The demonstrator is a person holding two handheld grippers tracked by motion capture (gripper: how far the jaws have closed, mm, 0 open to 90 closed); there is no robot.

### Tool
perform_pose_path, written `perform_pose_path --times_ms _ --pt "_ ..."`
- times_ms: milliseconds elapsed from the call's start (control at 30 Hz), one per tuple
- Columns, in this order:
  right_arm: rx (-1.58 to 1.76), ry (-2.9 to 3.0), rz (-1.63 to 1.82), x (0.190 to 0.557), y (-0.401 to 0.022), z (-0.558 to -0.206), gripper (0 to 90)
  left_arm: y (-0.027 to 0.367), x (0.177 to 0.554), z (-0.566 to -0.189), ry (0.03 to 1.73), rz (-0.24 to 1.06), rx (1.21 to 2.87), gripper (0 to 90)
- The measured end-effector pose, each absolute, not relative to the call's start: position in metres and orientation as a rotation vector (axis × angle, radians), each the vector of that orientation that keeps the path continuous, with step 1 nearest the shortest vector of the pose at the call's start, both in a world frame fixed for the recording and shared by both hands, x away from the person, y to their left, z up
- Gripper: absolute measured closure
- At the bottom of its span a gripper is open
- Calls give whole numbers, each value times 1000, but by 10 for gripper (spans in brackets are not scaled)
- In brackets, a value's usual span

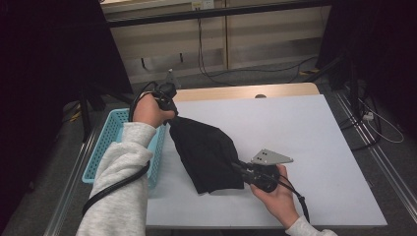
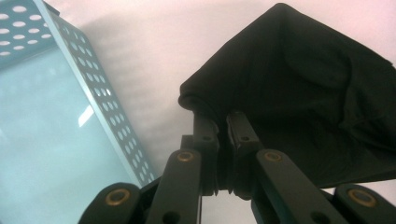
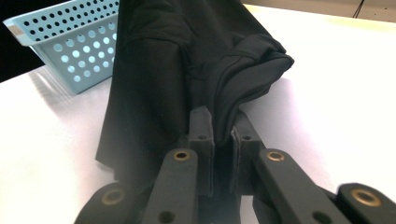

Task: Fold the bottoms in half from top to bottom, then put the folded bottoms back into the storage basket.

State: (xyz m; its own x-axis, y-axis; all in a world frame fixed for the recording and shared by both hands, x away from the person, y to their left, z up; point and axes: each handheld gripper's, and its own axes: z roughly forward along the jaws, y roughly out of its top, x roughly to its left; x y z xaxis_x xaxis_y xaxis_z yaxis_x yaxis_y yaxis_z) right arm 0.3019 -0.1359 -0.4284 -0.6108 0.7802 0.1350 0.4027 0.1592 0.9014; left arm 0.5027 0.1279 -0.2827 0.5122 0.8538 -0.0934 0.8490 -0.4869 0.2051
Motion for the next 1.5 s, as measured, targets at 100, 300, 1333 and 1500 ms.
perform_pose_path --times_ms 100,300,1333,1500 --pt "1122 2078 1453 302 -134 -426 820 128 502 -279 1449 33 2524 843" --pt "1108 2072 1470 302 -132 -421 820 131 503 -272 1458 31 2526 843" --pt "1036 2030 1531 310 -117 -390 820 146 508 -228 1462 69 2516 844" --pt "1021 2032 1550 312 -112 -386 820 152 508 -219 1468 83 2500 844"
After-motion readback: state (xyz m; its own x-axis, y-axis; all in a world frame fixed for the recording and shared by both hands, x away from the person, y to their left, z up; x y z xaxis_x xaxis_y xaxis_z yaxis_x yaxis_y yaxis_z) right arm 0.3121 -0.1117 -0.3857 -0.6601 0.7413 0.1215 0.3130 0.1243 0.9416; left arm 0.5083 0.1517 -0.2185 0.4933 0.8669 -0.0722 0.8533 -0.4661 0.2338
